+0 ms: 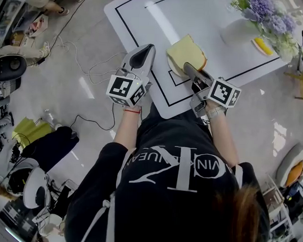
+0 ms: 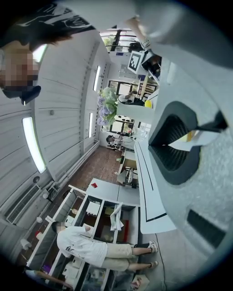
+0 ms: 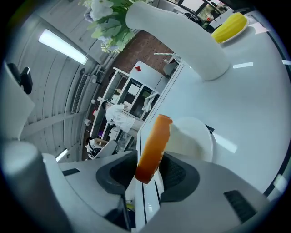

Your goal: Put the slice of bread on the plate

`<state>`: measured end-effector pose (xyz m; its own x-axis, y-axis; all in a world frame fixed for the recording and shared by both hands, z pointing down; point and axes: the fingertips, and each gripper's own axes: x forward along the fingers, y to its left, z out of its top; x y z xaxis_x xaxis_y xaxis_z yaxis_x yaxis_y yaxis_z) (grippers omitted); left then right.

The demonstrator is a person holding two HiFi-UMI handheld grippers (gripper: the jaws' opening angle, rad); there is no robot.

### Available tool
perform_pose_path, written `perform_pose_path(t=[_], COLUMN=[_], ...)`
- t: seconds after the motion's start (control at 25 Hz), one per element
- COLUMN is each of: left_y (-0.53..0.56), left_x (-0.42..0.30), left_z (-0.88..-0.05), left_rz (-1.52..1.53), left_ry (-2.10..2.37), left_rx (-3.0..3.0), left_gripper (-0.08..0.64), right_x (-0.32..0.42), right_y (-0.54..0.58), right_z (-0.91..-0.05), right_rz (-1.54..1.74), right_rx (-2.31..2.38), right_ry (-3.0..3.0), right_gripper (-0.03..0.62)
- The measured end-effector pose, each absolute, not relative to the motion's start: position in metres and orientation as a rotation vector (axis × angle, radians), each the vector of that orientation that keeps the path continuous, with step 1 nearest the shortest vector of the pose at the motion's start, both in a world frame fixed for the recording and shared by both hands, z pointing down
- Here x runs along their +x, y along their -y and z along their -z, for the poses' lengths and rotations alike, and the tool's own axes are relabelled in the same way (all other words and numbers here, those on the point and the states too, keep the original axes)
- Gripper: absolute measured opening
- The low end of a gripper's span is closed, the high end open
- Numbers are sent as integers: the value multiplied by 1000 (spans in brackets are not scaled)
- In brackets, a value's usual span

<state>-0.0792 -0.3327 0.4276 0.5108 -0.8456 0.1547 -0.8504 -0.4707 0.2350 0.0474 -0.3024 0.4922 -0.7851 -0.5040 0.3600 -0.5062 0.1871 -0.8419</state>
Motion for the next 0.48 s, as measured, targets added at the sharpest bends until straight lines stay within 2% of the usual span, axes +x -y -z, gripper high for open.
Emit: perform_pose_path(t=[0.08,0.24,0.36,0.48], left_y=[333,332,328,328], left_x=[-82,-86,-87,-90], left_z=[-428,-429,-428,-427], left_rz=[-20,-16,-14,-6], left_ry=[1440,1462,1471,1477], left_rx=[2462,2441,2439,2435], left_gripper=[8,8,8,8], right_x=[46,40,36,35], right_y=[303,299,291,283], right_z=[-493,-496,-496,-499], right_rz=[-1714,-1650,-1488,-1259], right_rx=[999,902,806,718], right_ry=[2418,2428,2440,2418], right_gripper=[143,221,275,302])
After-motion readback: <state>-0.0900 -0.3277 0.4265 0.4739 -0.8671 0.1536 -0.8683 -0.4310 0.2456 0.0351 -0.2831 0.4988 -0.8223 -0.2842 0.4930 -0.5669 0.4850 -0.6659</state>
